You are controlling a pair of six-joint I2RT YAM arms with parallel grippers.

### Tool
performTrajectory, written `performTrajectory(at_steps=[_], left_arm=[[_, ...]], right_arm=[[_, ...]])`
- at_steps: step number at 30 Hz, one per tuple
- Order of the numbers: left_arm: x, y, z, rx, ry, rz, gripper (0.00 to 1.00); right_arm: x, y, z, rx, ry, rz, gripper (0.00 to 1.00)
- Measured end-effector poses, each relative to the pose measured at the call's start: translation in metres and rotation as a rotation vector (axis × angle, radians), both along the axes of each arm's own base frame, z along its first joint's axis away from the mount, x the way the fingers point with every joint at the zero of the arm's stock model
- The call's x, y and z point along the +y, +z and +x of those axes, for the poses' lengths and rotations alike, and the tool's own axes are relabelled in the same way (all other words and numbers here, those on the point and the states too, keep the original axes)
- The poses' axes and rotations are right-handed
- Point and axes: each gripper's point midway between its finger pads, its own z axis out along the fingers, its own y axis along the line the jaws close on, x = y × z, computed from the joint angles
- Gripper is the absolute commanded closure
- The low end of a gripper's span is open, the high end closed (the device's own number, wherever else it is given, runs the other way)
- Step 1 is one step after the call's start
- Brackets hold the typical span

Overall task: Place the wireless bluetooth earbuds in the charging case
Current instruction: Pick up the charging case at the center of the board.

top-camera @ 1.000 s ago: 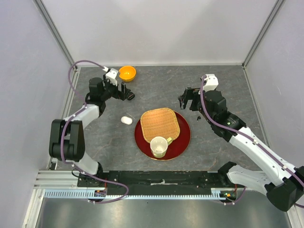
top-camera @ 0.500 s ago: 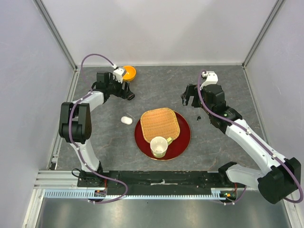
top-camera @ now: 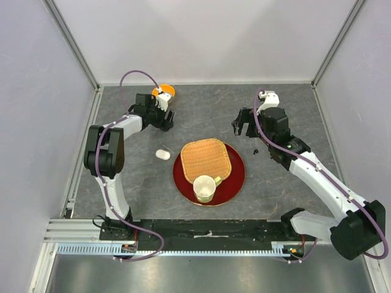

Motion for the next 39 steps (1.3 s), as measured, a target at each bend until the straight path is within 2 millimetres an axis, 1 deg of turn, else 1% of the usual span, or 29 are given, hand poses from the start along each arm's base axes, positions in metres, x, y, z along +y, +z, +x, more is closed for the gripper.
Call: performTrajectory(at_steps=[10,18,25,28,29,30,31,32,34,35,37,38,39], left_arm=[[0.002,-0.007,0.01,-0.002,-0.014,0.042,0.22],[0.003,-0.028,0.005,0.043,-0.036,0.062,0.26],[-0.001,-0.022,0.012,0.035,-0.053,0.053,0.26],[-0.001,-0.025,0.011,0.042,-0.057,0.055,0.3],[-0.001,-0.026,0.011,0.044,-0.059,0.055,0.32],[-0.001,-0.027,0.012,0.045,-0.061,0.056,0.37],[-0.001,-0.027,0.012,0.042,-0.064,0.058,0.39],[-0.002,-0.027,0.013,0.041,-0.066,0.057,0.47],[-0.002,-0.027,0.013,0.04,-0.069,0.057,0.56],[-0.002,-0.027,0.013,0.038,-0.073,0.058,0.63],[-0.002,-0.027,0.013,0.037,-0.076,0.06,0.7],[-0.002,-0.027,0.013,0.037,-0.076,0.06,0.79],[-0.002,-0.027,0.013,0.036,-0.077,0.06,0.82]], right_arm=[[0.001,0.0,0.0,0.002,0.009,0.004,0.02],[0.001,0.0,0.0,0.002,0.01,0.006,0.02],[0.002,0.001,0.0,-0.001,0.014,0.01,0.02],[0.002,0.001,0.001,-0.001,0.014,0.01,0.02],[0.002,0.001,0.001,-0.001,0.014,0.01,0.02],[0.002,0.001,0.001,-0.001,0.015,0.01,0.02],[0.002,0.001,0.001,0.0,0.015,0.01,0.02],[0.002,0.0,0.001,0.001,0.015,0.01,0.02],[0.002,0.0,0.001,0.002,0.017,0.01,0.02],[0.002,-0.001,0.001,0.003,0.017,0.01,0.02],[0.003,-0.001,0.001,0.004,0.02,0.011,0.02],[0.003,-0.001,0.001,0.003,0.02,0.011,0.02],[0.003,-0.001,0.001,0.003,0.02,0.012,0.02]])
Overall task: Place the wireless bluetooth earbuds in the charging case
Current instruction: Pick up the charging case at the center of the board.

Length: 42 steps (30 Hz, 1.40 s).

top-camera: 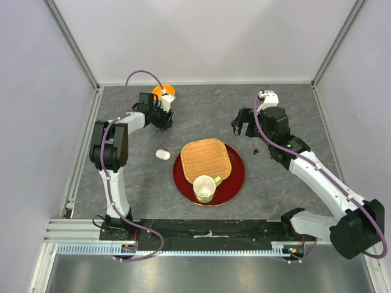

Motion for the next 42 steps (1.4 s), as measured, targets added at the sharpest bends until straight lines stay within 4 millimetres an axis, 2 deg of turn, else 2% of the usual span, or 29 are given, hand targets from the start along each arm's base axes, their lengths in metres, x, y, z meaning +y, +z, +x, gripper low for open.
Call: performTrajectory(at_steps=[2,5,7,10,13,18,21,26,30,33,39,42], left_arm=[[0.0,0.0,0.0,0.0,0.0,0.0,0.89],[-0.001,0.001,-0.005,-0.018,-0.004,-0.005,0.94],[0.0,0.0,-0.021,-0.024,-0.008,-0.01,0.97],[-0.001,0.012,-0.054,-0.061,-0.018,-0.029,0.98],[-0.009,0.053,-0.08,-0.219,-0.035,-0.074,0.98],[-0.036,0.155,-0.115,-0.616,-0.103,-0.183,0.98],[-0.05,0.187,-0.145,-0.765,-0.138,-0.252,0.98],[-0.066,0.207,-0.194,-0.877,-0.163,-0.377,0.98],[-0.077,0.222,-0.219,-0.912,-0.183,-0.479,0.98],[-0.085,0.237,-0.235,-0.939,-0.197,-0.553,0.98],[-0.1,0.243,-0.255,-0.933,-0.231,-0.642,0.98],[-0.104,0.247,-0.258,-0.925,-0.23,-0.684,0.98]], right_arm=[[0.001,0.0,0.0,-0.002,0.003,0.002,0.02],[0.001,0.0,0.0,0.001,0.006,0.007,0.02],[0.0,0.0,0.001,0.004,0.003,0.013,0.02],[-0.001,0.0,0.002,0.014,0.002,0.035,0.02],[0.0,0.0,0.002,0.026,0.003,0.068,0.02],[0.009,0.006,0.001,0.038,0.041,0.149,0.02],[0.021,0.015,-0.004,0.029,0.099,0.208,0.02],[0.042,0.038,-0.022,-0.012,0.224,0.332,0.08],[0.057,0.056,-0.041,-0.047,0.321,0.437,0.13],[0.076,0.058,-0.06,-0.04,0.391,0.471,0.14],[0.128,0.057,-0.109,-0.015,0.559,0.47,0.16],[0.142,0.054,-0.121,-0.006,0.599,0.466,0.14]])
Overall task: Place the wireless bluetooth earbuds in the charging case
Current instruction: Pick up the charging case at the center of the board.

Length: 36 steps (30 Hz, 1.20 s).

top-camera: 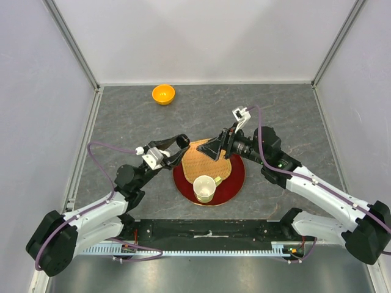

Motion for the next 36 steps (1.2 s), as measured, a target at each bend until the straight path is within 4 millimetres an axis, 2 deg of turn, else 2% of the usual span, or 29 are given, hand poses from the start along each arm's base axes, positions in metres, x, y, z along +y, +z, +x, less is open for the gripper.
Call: performTrajectory(at_steps=[3,9,13,20,26,31,36], left_arm=[[0.0,0.006,-0.004,-0.003,-0.02,-0.048,0.98],[-0.005,0.017,-0.017,-0.025,-0.092,-0.106,0.98],[-0.01,0.021,-0.026,-0.04,-0.147,-0.111,0.98],[-0.018,0.021,-0.039,-0.046,-0.234,-0.099,0.98],[-0.021,0.019,-0.042,-0.031,-0.26,-0.101,0.98],[-0.024,0.024,-0.039,-0.013,-0.263,-0.092,0.98],[-0.031,0.029,-0.03,0.02,-0.257,-0.056,0.98]], right_arm=[[0.004,-0.001,0.002,0.012,-0.005,0.01,0.09],[0.012,0.012,0.006,0.049,-0.007,0.111,0.02],[0.022,0.016,0.005,0.096,0.031,0.168,0.02],[0.04,0.01,-0.002,0.207,0.128,0.235,0.02],[0.043,0.006,-0.007,0.241,0.156,0.268,0.02],[0.031,0.001,-0.003,0.202,0.084,0.211,0.09],[0.026,0.012,0.003,0.122,0.022,0.122,0.23]])
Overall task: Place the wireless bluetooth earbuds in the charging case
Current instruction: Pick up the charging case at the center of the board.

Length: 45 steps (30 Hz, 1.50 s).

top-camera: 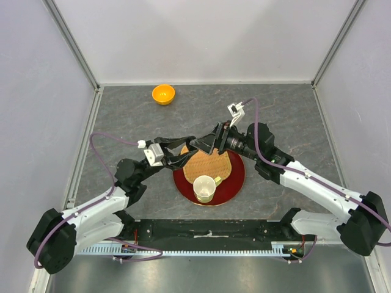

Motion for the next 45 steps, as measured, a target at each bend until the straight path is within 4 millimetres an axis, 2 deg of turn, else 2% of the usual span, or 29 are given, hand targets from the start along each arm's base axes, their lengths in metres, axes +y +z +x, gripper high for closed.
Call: performTrajectory(at_steps=[5,6,8,13,14,15,18,21,23,32,35,40,45], left_arm=[[-0.009,-0.007,0.005,0.013,0.003,0.071,0.98],[-0.01,-0.011,0.005,0.018,0.005,0.091,0.98],[-0.013,-0.018,0.006,0.028,0.003,0.117,0.98],[-0.019,-0.031,0.006,0.044,0.001,0.173,0.98],[-0.019,-0.034,0.008,0.046,0.01,0.182,0.98],[-0.019,-0.035,0.009,0.043,0.017,0.189,0.98],[-0.019,-0.041,0.011,0.055,0.027,0.207,0.89],[-0.018,-0.042,0.013,0.057,0.037,0.207,0.79],[-0.018,-0.041,0.013,0.057,0.038,0.207,0.76],[-0.019,-0.041,0.013,0.056,0.038,0.208,0.24],[-0.017,-0.039,0.011,0.045,0.04,0.21,0.19],[-0.011,-0.037,0.004,0.005,0.045,0.249,0.16],[0.0,-0.043,-0.006,-0.051,0.057,0.335,0.15]], right_arm=[[0.0,-0.009,0.0,-0.024,-0.023,-0.104,0.38],[0.0,-0.011,0.0,-0.022,-0.025,-0.12,0.39],[0.001,-0.016,0.0,-0.023,-0.03,-0.154,0.46],[0.004,-0.027,0.003,-0.019,-0.034,-0.217,0.75],[0.004,-0.03,0.003,-0.015,-0.038,-0.228,0.77],[0.004,-0.031,0.004,-0.009,-0.043,-0.234,0.91],[0.004,-0.037,0.005,-0.004,-0.042,-0.256,1.0],[0.005,-0.037,0.006,-0.006,-0.041,-0.26,1.0],[0.005,-0.037,0.006,-0.006,-0.041,-0.262,1.0],[0.004,-0.038,0.006,-0.005,-0.041,-0.265,1.0],[0.002,-0.04,0.008,-0.006,-0.053,-0.277,1.0],[-0.001,-0.042,0.012,-0.021,-0.077,-0.3,1.0],[-0.004,-0.031,0.016,-0.064,-0.057,-0.309,1.0]])
